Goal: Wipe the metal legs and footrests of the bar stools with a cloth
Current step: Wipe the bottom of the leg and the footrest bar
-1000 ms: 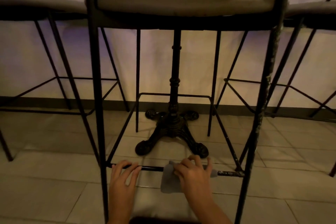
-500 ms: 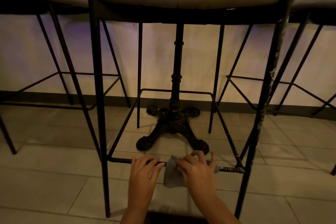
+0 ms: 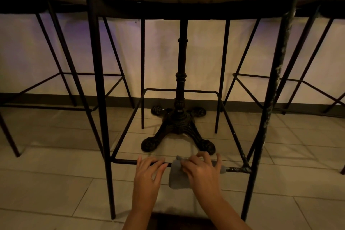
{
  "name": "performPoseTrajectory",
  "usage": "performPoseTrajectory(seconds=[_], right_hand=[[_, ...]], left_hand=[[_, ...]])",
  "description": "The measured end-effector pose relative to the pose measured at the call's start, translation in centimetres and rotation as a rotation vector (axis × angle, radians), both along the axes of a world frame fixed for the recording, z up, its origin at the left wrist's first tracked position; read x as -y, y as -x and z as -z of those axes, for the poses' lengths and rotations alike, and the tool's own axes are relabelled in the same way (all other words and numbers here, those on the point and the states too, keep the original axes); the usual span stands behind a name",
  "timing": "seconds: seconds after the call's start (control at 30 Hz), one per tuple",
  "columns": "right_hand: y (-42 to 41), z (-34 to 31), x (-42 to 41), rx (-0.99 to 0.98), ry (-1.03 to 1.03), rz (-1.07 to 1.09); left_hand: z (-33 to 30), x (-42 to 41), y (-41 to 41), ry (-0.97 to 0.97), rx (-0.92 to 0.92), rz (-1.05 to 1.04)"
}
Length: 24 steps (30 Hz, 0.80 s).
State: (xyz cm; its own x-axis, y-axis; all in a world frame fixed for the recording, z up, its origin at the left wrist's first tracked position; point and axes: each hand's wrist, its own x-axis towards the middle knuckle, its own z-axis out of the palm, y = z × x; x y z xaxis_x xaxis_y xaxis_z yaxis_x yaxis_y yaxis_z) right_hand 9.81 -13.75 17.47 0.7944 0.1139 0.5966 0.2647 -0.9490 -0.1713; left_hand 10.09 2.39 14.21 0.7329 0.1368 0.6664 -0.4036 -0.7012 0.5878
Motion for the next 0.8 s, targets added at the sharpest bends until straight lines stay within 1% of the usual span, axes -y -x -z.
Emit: performPoseTrajectory(seconds=[0.17, 0.33, 0.6, 0.8], right_hand=[[0.6, 0.0, 2.5, -0.002, 0.022, 0.055], [0.8, -0.6, 2.0, -0.028, 0.009, 0.063], [1.0, 0.0, 3.4, 0.083, 0.026, 0.057], [1.2, -0.2, 4.3, 0.044, 0.027, 0.118]], left_hand=[[-0.1, 0.1, 0.2, 0.027, -0.017, 0.001], [-0.3, 0.3, 0.3, 0.061, -0.022, -0.007], [-0.3, 0.3, 0.5, 0.057, -0.059, -0.001], [-0.5, 0.4, 0.6, 0.072, -0.097, 0.004]])
